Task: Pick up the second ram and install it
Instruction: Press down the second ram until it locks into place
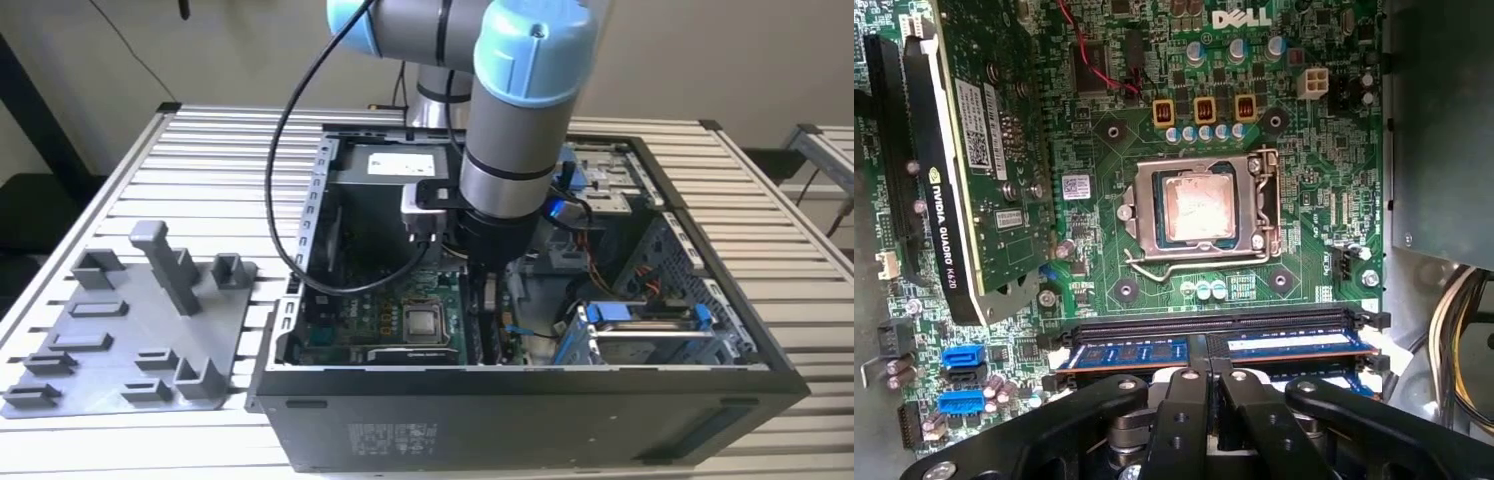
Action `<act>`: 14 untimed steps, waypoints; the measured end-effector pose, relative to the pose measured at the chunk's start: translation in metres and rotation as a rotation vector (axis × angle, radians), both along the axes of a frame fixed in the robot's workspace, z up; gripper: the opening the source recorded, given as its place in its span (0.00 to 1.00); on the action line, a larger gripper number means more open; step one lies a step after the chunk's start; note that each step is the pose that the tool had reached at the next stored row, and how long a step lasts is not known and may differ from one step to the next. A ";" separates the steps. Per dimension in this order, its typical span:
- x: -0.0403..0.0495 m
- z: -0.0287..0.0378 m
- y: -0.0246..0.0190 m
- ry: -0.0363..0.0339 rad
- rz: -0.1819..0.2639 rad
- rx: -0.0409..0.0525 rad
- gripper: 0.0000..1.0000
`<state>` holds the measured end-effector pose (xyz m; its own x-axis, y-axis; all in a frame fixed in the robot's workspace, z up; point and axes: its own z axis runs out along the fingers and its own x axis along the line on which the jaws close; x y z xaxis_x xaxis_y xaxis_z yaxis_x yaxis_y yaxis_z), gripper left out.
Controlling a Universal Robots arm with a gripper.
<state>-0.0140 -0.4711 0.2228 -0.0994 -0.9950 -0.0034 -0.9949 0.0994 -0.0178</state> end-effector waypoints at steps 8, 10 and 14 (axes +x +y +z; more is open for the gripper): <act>-0.0001 0.0162 -0.0004 0.0006 0.000 -0.0025 0.11; -0.0001 0.0213 -0.0004 0.0006 0.000 -0.0025 0.11; -0.0001 0.0304 -0.0004 0.0006 0.000 -0.0025 0.11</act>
<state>-0.0141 -0.4715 0.2532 -0.0994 -0.9950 -0.0008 -0.9949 0.0994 -0.0174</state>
